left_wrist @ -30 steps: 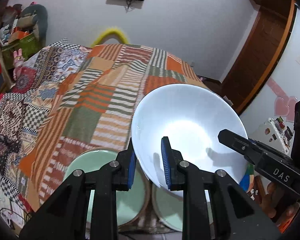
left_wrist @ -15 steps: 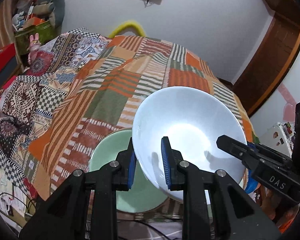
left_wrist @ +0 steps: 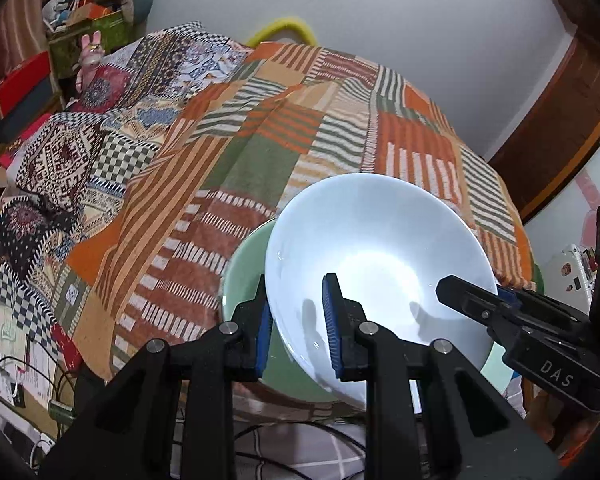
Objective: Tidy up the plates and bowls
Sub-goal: 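Lower the white bowl into the mint-green bowl and open both grippers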
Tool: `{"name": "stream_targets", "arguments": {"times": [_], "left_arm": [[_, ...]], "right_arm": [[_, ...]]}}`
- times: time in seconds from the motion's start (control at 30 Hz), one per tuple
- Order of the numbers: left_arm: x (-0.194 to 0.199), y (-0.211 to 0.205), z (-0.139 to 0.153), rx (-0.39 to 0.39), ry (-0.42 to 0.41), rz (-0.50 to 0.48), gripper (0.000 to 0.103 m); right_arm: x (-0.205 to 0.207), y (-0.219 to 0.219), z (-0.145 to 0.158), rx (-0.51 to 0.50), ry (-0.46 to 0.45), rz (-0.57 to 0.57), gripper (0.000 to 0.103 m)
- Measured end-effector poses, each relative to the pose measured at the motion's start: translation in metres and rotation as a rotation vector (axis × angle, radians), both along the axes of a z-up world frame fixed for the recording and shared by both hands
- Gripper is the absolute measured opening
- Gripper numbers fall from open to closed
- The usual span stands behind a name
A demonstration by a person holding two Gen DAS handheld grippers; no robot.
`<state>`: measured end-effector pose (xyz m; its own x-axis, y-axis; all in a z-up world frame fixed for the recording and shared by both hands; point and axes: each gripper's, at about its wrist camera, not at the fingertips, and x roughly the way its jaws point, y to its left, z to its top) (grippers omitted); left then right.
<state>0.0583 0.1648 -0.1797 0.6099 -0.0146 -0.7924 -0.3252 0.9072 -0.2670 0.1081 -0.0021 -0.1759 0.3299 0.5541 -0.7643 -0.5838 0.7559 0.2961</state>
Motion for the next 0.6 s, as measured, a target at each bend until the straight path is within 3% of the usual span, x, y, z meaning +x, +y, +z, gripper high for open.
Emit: {"name": "stream_targets", "arguments": {"times": [0.6], "left_arm": [[-0.003,0.013,-0.026,0.019,0.065,0.04,0.023]], "right_arm": [[-0.003,0.018,-0.024,-0.04,0.063,0.052,0.024]]}}
